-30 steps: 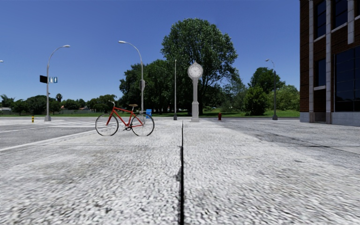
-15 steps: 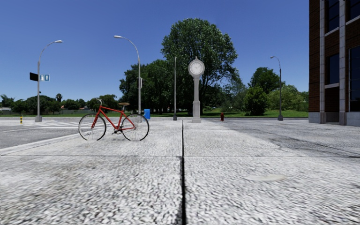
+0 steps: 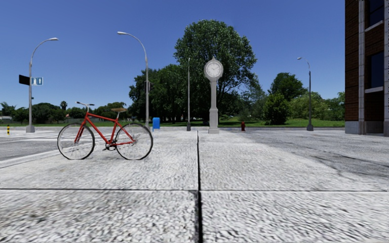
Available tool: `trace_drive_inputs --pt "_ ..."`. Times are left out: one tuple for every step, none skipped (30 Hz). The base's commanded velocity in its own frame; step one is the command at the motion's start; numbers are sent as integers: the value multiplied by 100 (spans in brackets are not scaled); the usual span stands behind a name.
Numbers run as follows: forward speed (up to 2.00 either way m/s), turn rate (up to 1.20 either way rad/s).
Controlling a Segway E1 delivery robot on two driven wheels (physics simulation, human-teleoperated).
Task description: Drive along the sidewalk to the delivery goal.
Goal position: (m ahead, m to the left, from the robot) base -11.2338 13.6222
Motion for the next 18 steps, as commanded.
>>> trace_drive_inputs --pt "200 0" --pt "200 0" --pt "200 0" --pt "200 0" --pt "200 0" --pt "200 0" --pt "200 0" --pt "200 0" --pt "200 0" --pt "200 0" --pt "200 0" --pt "200 0" --pt "200 0" --pt "200 0" --pt "200 0" --pt "200 0" --pt "200 0" --pt "200 0"
